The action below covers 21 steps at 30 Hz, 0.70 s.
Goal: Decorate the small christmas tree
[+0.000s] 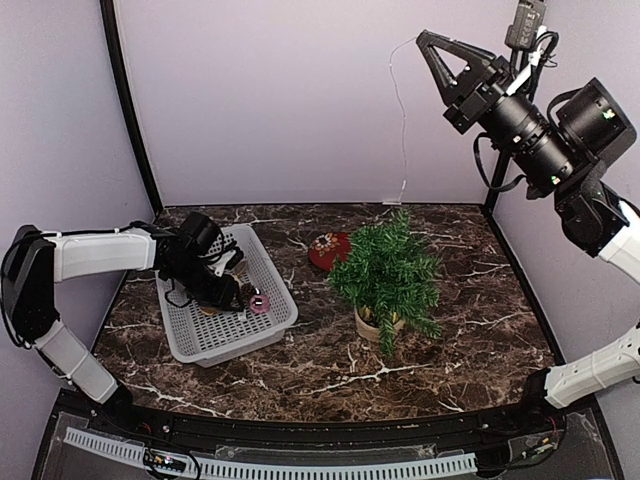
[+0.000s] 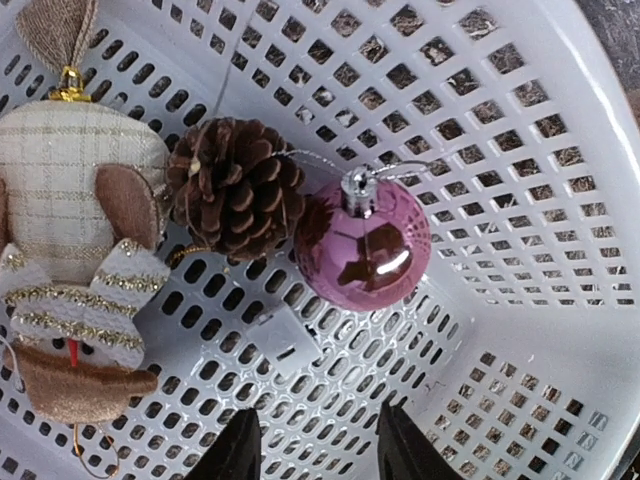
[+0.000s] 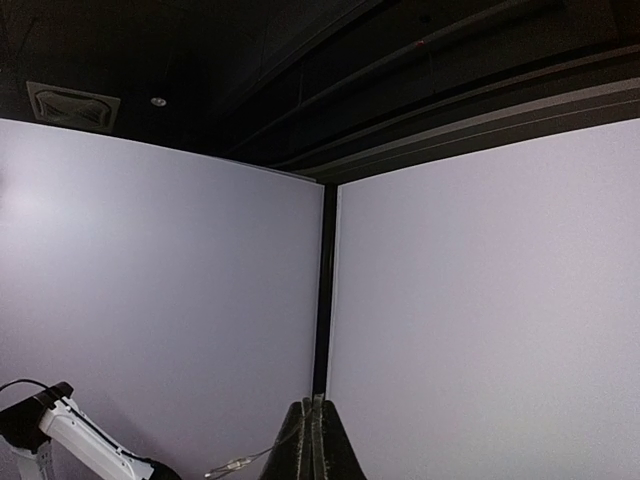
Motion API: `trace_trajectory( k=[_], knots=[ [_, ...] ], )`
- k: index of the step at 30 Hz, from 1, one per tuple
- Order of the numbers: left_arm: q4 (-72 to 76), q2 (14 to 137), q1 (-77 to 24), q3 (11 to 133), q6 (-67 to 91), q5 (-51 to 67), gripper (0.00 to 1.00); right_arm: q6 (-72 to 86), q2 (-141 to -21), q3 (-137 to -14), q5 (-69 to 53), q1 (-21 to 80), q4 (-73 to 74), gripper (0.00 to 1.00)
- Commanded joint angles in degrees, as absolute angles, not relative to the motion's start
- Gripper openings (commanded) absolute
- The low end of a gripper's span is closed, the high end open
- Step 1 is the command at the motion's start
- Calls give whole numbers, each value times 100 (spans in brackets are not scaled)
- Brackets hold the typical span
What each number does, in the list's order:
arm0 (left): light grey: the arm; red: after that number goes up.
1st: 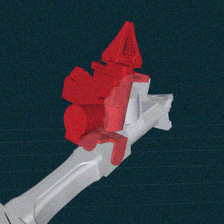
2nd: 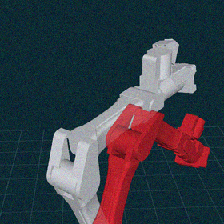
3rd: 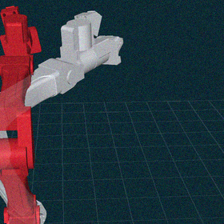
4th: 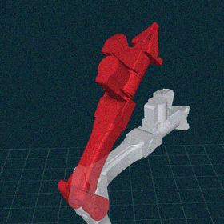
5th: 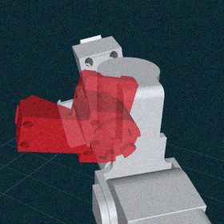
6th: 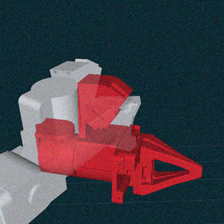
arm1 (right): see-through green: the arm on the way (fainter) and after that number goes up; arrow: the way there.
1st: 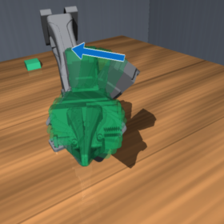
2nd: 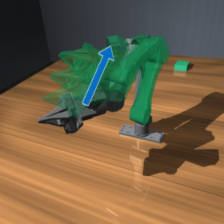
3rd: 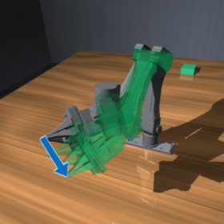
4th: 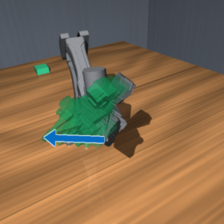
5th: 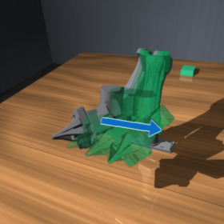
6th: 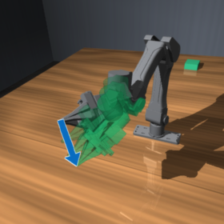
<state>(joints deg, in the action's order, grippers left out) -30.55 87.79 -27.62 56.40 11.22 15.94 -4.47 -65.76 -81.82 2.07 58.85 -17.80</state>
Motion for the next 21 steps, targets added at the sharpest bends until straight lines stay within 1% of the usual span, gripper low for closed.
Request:
trace_trajectory(
  k=[1,5,21],
  knots=[
    [-3204,8969,-2922,5565,1277,1226,45,-484,-6605,-8345,84,5862,-1920,0],
    [-3042,9098,-2990,5548,1427,1134,48,-483,-6635,-8357,88,5857,-1911,0],
    [-2927,9913,-3175,5910,1692,609,48,-583,-6679,-8271,124,5857,-1867,0]
  ],
)
